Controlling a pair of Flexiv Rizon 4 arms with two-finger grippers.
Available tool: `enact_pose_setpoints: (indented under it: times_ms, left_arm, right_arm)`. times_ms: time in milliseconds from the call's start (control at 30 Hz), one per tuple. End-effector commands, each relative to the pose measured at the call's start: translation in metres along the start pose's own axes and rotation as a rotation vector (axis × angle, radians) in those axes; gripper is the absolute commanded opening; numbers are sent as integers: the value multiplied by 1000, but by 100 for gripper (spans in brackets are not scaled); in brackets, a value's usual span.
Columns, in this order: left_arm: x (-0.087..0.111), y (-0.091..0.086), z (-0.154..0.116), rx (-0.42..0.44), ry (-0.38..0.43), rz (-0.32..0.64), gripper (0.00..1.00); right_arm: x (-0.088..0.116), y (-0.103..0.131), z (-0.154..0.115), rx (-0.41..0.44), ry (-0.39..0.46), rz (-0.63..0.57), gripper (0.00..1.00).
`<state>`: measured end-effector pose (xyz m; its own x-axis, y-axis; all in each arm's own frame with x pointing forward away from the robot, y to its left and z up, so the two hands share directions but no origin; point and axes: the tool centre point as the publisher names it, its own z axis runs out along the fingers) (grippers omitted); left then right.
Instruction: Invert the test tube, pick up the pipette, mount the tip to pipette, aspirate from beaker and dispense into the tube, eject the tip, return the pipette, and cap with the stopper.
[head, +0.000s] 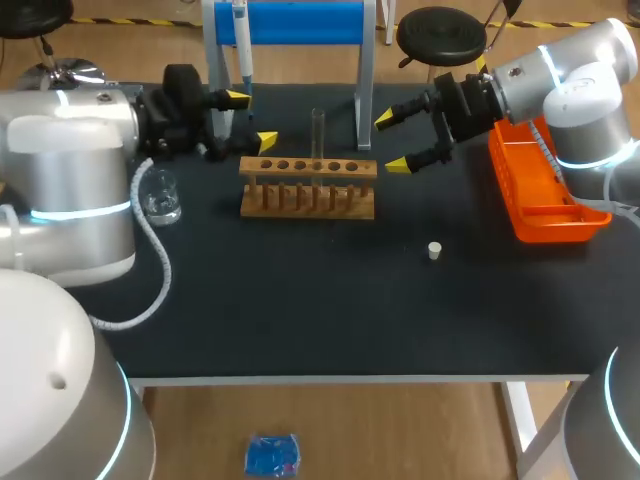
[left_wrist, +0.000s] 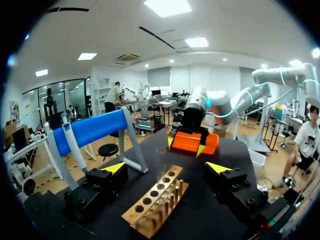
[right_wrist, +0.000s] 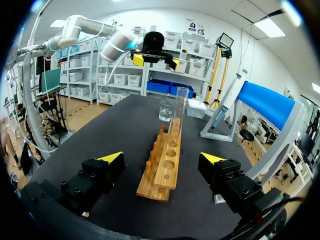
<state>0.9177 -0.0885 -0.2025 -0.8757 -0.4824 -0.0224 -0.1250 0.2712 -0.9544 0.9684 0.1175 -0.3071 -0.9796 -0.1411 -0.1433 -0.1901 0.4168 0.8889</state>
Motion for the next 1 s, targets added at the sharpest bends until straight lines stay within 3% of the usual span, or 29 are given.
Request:
enact_pose_setpoints:
  times_ms: [33, 567, 733, 1000]
  left_arm:
    - [4, 0, -7, 6, -26, -1, 100]
    - [4, 0, -7, 6, -26, -1, 100]
    - [-26, 22, -54, -71, -140, -27, 100]
    - [-84, 52, -148, -103, -300, -36, 100]
  right_arm:
    - [0, 1, -1, 3, 2, 0, 100]
    - [0, 1, -1, 3, 2, 0, 100]
    - [0, 1, -1, 3, 2, 0, 100]
    - [0, 1, -1, 3, 2, 0, 100]
